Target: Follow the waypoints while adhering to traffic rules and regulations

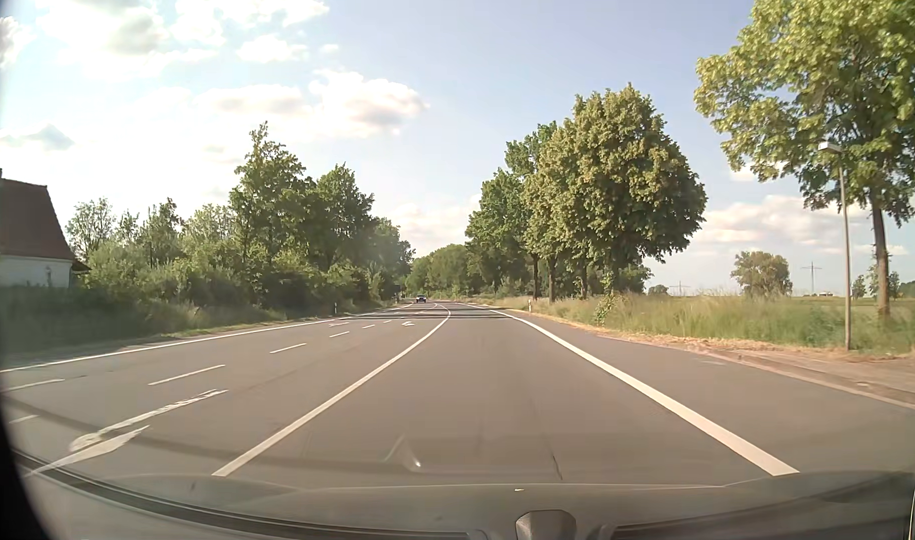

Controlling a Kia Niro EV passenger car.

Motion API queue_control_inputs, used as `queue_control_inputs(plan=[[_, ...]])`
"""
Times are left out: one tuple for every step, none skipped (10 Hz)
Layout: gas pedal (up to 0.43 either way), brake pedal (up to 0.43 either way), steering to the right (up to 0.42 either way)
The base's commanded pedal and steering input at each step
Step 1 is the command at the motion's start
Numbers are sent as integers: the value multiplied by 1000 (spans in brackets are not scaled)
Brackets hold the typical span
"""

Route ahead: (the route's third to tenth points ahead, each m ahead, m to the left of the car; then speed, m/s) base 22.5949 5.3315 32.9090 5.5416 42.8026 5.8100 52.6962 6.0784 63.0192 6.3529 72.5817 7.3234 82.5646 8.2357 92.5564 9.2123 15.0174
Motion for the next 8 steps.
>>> queue_control_inputs(plan=[[319,6,-2],[319,6,-2],[319,6,-3],[319,6,-3],[319,6,-3],[299,6,-4],[287,6,-5],[287,6,-6]])
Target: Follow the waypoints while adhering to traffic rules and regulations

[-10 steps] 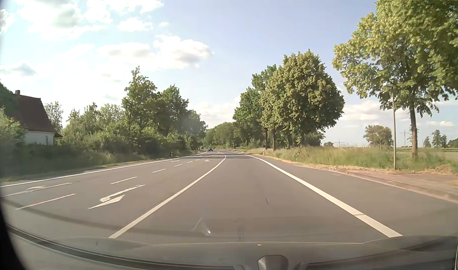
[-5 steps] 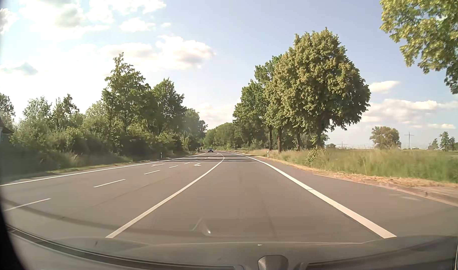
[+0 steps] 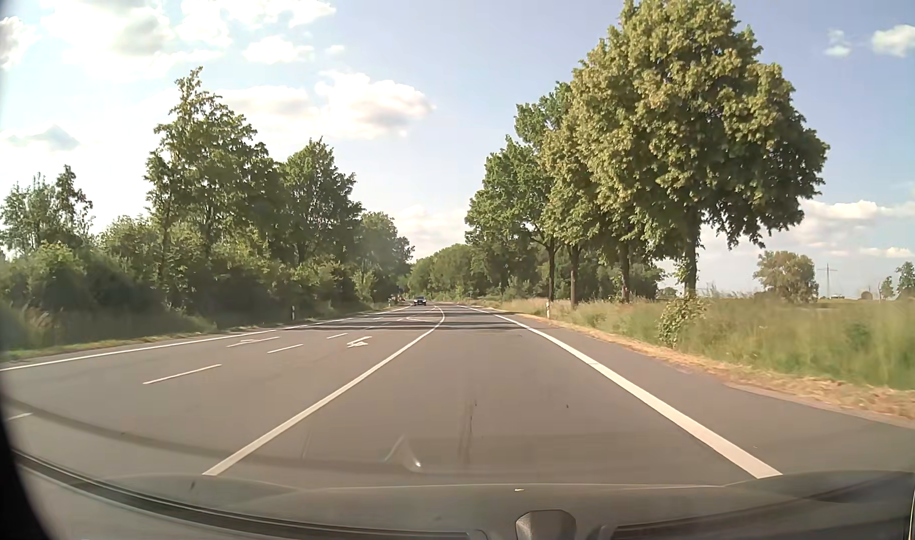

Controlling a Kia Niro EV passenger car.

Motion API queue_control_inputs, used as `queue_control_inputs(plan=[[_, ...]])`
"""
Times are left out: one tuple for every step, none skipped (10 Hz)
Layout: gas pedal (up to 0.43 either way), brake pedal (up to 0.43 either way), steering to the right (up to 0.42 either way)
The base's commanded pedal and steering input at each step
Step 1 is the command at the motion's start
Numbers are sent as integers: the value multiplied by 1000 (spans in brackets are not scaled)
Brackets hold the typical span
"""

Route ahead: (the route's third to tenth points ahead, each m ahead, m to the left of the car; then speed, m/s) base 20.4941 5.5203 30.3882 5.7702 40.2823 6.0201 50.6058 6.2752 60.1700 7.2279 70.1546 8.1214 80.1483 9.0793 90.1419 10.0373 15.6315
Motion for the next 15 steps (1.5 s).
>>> queue_control_inputs(plan=[[287,6,-5],[287,6,-6],[287,6,-6],[287,6,-6],[287,6,-6],[299,6,-6],[299,6,-6],[299,6,-6],[311,6,-6],[311,6,-6],[311,6,-6],[311,6,-6],[311,6,-6],[311,6,-6],[311,6,-6]])
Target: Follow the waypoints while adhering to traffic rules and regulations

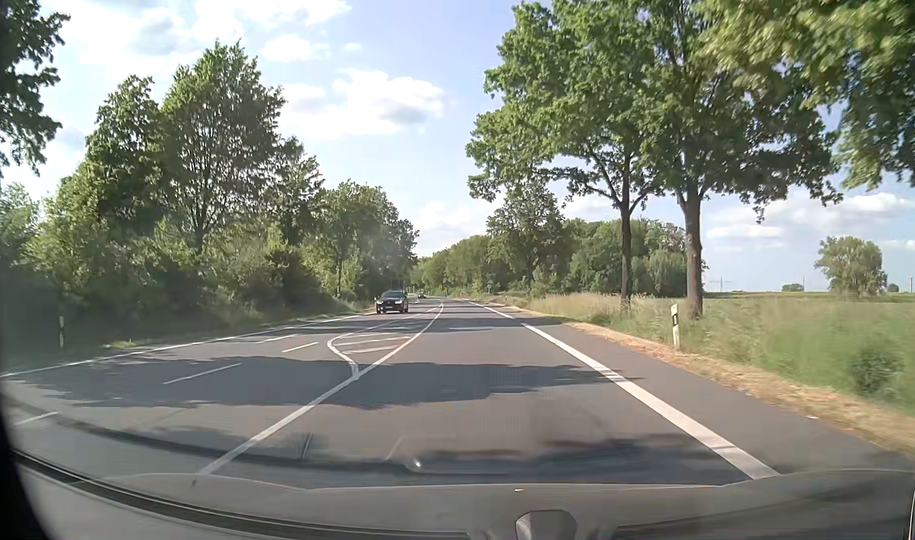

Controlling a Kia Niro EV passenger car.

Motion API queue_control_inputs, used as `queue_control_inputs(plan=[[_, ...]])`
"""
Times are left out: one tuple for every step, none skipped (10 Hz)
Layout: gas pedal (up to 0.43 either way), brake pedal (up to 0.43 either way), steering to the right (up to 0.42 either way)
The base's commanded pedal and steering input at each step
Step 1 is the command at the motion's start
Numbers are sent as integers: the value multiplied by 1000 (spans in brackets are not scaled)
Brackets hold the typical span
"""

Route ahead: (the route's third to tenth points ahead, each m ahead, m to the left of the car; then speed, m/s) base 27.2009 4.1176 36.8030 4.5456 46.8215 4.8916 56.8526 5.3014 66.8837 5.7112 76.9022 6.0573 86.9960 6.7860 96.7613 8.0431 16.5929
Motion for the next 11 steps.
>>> queue_control_inputs(plan=[[311,6,-6],[311,6,-6],[299,6,-6],[287,6,-6],[287,6,-6],[287,6,-6],[287,6,-6],[287,6,-6],[287,6,-5],[287,6,-3],[287,6,-1]])
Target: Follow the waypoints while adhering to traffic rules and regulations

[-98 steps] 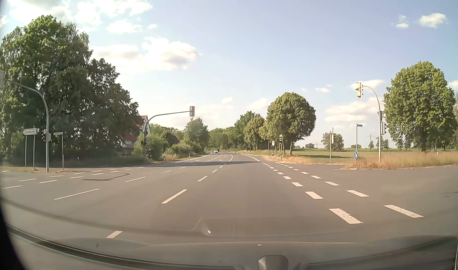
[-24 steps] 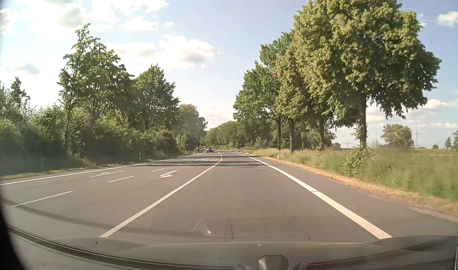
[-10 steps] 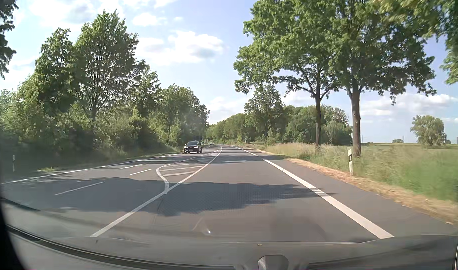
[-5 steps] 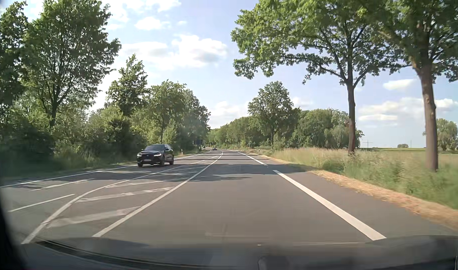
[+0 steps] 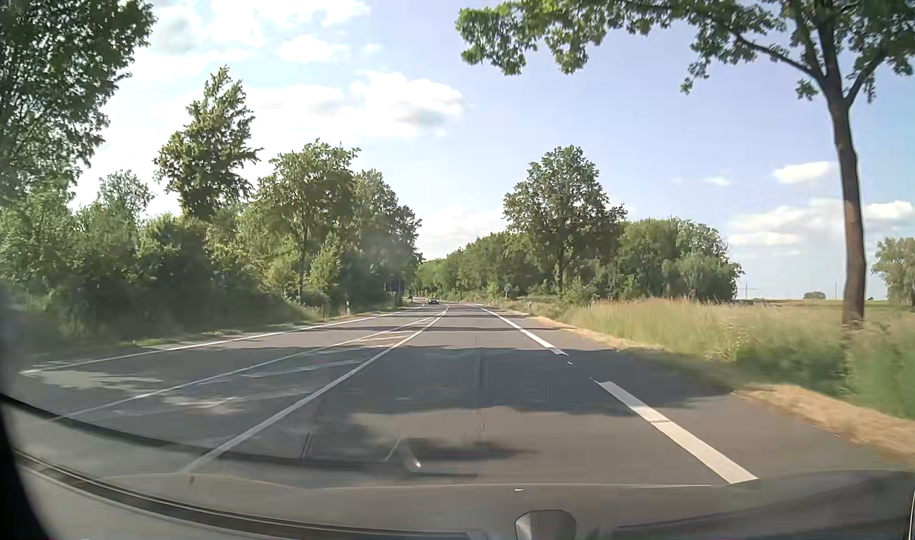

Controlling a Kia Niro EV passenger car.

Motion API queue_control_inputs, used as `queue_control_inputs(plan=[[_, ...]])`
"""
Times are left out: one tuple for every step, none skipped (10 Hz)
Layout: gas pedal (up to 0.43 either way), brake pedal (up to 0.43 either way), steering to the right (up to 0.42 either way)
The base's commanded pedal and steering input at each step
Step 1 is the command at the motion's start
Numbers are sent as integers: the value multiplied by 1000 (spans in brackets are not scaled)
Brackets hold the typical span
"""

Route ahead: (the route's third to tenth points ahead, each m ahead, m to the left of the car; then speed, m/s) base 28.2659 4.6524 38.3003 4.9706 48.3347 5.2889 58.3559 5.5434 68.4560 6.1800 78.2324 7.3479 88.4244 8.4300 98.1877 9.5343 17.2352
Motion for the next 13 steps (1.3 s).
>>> queue_control_inputs(plan=[[287,6,0],[287,6,0],[287,6,-2],[287,6,-5],[287,6,-6],[287,6,-7],[287,6,-7],[287,6,-8],[287,6,-9],[299,6,-9],[299,6,-8],[311,6,-8],[319,6,-8]])
